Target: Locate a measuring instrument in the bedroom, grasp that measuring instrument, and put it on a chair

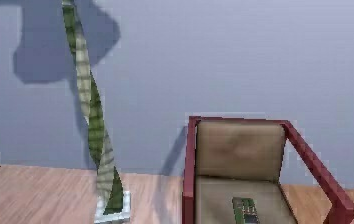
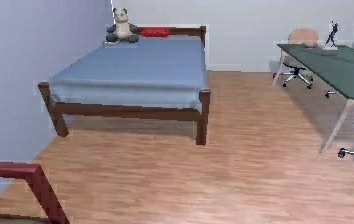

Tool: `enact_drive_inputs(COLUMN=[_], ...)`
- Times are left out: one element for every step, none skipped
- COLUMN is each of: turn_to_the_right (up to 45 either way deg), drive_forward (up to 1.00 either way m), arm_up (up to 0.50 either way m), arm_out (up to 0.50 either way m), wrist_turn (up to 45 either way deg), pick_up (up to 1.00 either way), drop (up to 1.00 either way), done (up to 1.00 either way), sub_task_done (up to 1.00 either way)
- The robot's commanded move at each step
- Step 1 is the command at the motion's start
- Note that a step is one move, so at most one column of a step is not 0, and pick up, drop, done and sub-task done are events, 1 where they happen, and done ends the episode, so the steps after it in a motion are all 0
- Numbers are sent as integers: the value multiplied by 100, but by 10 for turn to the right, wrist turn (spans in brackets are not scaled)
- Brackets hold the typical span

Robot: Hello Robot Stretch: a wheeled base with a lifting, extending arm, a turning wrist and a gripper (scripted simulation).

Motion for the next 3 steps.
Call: enact_drive_inputs(turn_to_the_right=[-60, 0, -450], drive_forward=[0, 45, 0], arm_up=[0, 0, 0], arm_out=[0, 0, 0], wrist_turn=[0, 0, 0], pick_up=[0, 0, 0], drop=[0, 0, 0], done=[0, 0, 0], sub_task_done=[0, 0, 0])
